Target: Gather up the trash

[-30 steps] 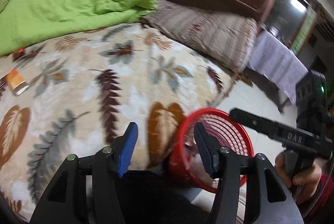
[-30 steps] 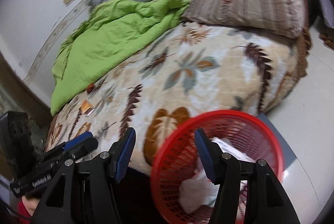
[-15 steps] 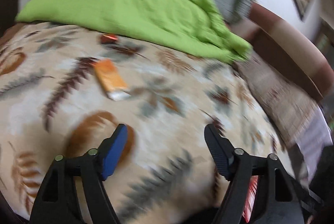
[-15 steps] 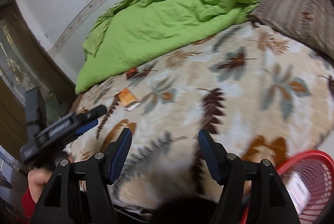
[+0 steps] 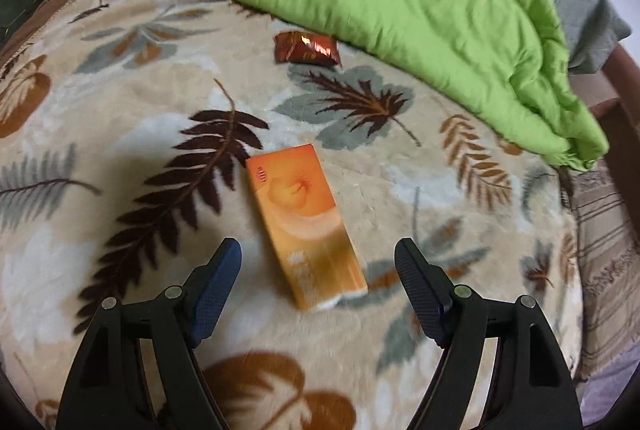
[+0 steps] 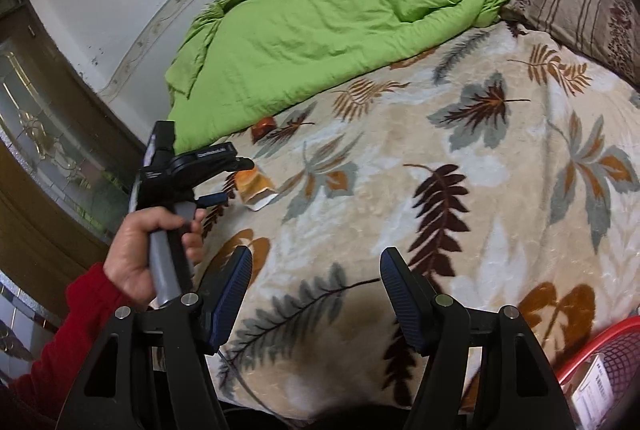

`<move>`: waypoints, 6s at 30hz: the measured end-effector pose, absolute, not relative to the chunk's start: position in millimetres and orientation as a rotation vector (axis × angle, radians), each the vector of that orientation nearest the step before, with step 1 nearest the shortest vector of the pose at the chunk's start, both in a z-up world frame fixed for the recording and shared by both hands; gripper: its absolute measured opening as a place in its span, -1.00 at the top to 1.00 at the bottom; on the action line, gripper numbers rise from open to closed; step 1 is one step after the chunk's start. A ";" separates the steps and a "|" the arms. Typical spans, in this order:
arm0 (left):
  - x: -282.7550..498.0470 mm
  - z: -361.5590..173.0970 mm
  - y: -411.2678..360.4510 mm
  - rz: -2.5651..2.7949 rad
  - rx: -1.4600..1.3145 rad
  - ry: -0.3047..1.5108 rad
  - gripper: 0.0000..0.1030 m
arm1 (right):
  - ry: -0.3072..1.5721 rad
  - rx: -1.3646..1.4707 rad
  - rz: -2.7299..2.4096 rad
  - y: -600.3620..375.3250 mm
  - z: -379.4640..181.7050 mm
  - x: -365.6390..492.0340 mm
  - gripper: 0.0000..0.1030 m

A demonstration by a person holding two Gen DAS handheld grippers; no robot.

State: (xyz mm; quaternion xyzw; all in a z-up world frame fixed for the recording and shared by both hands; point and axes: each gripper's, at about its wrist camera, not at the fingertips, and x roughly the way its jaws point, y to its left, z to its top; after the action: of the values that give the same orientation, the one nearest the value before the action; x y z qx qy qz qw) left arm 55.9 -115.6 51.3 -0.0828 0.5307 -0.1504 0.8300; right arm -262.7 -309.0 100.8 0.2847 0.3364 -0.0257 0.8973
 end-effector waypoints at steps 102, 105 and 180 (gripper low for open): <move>-157.9 102.4 -14.6 -0.295 0.091 0.619 0.06 | 0.690 0.392 -0.008 -243.0 90.9 -224.9 -0.06; -158.0 98.5 -15.2 -0.291 0.098 0.624 0.06 | 0.687 0.378 -0.013 -240.7 91.1 -226.3 -0.06; -299.0 155.2 -134.5 -0.917 0.227 0.570 -0.91 | 0.559 0.581 -0.983 -296.1 140.3 -494.1 -0.99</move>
State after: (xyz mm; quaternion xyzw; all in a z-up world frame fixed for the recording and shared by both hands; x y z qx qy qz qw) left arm -299.0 -134.5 155.2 0.1078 0.2708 -0.4354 0.8518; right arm -494.1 -296.1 140.3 0.2712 0.2612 -0.4592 0.8046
